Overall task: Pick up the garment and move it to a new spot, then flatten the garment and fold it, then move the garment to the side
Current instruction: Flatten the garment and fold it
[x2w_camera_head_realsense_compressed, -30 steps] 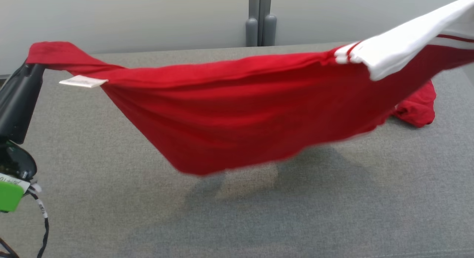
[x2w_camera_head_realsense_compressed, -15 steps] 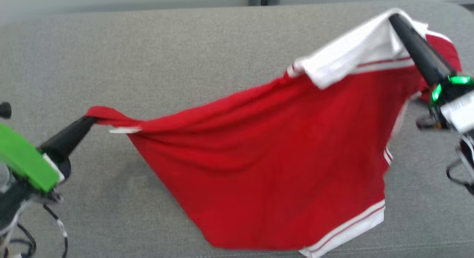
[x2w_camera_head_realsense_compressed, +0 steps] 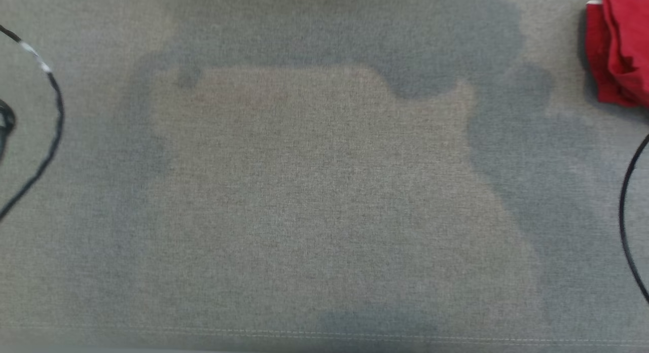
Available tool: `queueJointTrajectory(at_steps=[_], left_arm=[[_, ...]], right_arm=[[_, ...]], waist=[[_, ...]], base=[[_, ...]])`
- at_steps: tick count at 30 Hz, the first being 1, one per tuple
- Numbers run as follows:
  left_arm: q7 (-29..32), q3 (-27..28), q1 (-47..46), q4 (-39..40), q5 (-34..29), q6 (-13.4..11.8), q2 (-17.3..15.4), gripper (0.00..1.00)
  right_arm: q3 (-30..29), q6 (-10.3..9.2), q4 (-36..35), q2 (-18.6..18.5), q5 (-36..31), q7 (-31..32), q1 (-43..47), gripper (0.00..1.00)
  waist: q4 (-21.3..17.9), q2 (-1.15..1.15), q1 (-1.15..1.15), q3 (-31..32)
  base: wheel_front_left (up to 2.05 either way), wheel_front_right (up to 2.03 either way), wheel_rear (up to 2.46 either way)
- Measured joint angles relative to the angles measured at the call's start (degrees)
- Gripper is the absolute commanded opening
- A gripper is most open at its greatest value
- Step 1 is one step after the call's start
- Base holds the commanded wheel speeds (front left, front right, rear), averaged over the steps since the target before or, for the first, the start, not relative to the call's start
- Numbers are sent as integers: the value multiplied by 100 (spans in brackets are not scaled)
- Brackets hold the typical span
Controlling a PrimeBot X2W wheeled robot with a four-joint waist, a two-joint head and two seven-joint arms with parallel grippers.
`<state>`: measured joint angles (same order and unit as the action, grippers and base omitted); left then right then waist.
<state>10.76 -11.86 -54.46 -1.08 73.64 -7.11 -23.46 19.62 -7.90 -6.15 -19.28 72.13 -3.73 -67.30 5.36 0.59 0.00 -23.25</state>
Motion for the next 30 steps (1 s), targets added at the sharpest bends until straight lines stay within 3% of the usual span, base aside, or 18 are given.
queueJointTrajectory(at_steps=[5,11,13,19,23,30], left_arm=[[-230,-338,831,-152,-19,0,271,0],[-804,-255,2081,-1174,71,104,641,0],[-898,-254,2346,-1467,74,176,662,0],[-1137,-237,2463,-1957,167,513,837,0],[-1167,-240,2523,-2194,289,699,955,0],[-1073,-383,2876,-2424,325,914,906,0]], right_arm=[[552,0,136,-121,-268,176,1075,0],[721,0,710,-4,-145,-176,3056,0],[778,99,856,12,-92,-266,3439,0],[749,442,978,65,30,-565,3880,0],[938,684,953,-121,62,-474,4155,0],[1156,801,848,-560,-3,-276,4594,0]], waist=[[49,0,0,-404],[36,0,1,-793],[2,0,1,-827],[-48,0,0,-637],[-47,0,0,-412],[-41,0,0,-9]], base=[[0,0,0],[0,0,0],[0,0,0],[0,0,0],[0,0,0],[0,0,0]])
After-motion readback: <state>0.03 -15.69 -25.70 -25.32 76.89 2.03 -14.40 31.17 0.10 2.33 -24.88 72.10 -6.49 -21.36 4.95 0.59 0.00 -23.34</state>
